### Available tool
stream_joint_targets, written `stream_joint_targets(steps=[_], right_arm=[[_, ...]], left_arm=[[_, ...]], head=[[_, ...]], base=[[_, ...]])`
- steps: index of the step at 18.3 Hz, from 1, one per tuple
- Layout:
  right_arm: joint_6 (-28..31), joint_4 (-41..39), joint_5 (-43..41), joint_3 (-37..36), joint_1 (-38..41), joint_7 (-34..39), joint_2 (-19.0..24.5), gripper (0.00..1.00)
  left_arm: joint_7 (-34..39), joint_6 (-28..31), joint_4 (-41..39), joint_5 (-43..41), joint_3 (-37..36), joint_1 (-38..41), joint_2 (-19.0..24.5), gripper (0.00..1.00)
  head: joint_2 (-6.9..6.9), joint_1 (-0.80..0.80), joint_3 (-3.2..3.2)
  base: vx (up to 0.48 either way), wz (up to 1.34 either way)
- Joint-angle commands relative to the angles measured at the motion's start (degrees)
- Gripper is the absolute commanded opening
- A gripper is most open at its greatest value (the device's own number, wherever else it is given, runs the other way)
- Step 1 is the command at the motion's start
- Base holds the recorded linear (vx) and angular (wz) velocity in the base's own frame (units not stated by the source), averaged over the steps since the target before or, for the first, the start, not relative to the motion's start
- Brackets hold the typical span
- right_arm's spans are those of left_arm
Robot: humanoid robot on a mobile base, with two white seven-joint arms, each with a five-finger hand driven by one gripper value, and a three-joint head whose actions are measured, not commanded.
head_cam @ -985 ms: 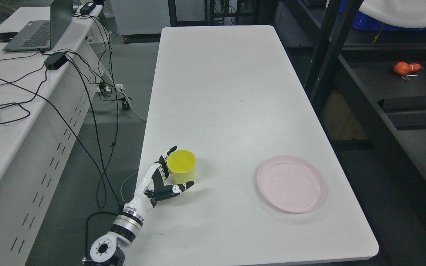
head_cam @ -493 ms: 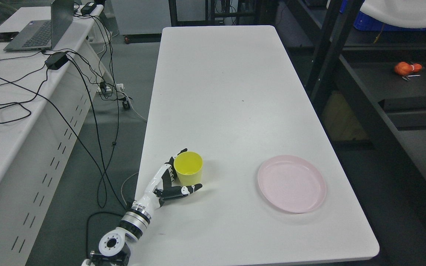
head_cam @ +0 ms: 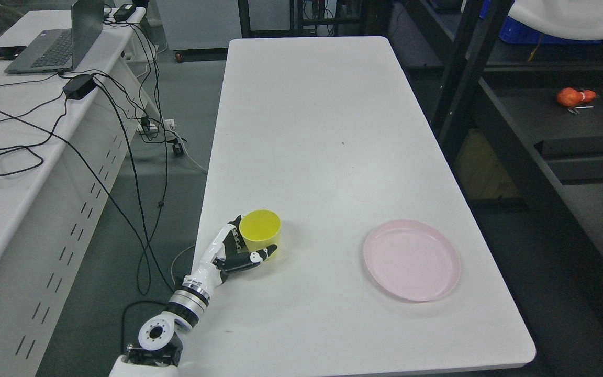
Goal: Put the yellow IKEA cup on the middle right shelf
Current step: 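Close the left hand around the yellow cup, then lift the yellow cup off the table with the left hand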
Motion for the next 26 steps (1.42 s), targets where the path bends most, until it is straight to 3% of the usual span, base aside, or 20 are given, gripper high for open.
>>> stream_joint_targets(steps=[1, 2, 9, 13, 26], right_arm=[[0.0, 0.0, -1.4, 1.0, 0.8, 0.0, -1.0, 0.99], [0.0, 0.0, -1.4, 1.0, 0.8, 0.0, -1.0, 0.99], [0.0, 0.0, -1.4, 1.0, 0.8, 0.0, -1.0, 0.99], [0.0, 0.0, -1.4, 1.0, 0.8, 0.0, -1.0, 0.99], [0.0, 0.0, -1.4, 1.0, 0.8, 0.0, -1.0, 0.99]], left_arm=[[0.0, -7.0, 2.7, 5.6, 4.5, 0.5, 1.0, 0.07], [0.0, -9.0, 1.1, 6.2, 4.5, 1.6, 1.0, 0.01], [-0.2, -17.2, -22.2, 12.5, 1.3, 16.5, 1.0, 0.01], [-0.1, -24.5, -23.1, 12.5, -2.5, 21.1, 1.0, 0.01], [0.0, -25.4, -27.4, 12.5, -3.1, 24.1, 1.1, 0.0]], head=[[0.0, 0.0, 0.0], [0.0, 0.0, 0.0], [0.0, 0.0, 0.0], [0.0, 0.0, 0.0], [0.0, 0.0, 0.0]], base=[[0.0, 0.0], [0.0, 0.0], [-0.002, 0.0], [-0.046, 0.0], [-0.149, -0.04]])
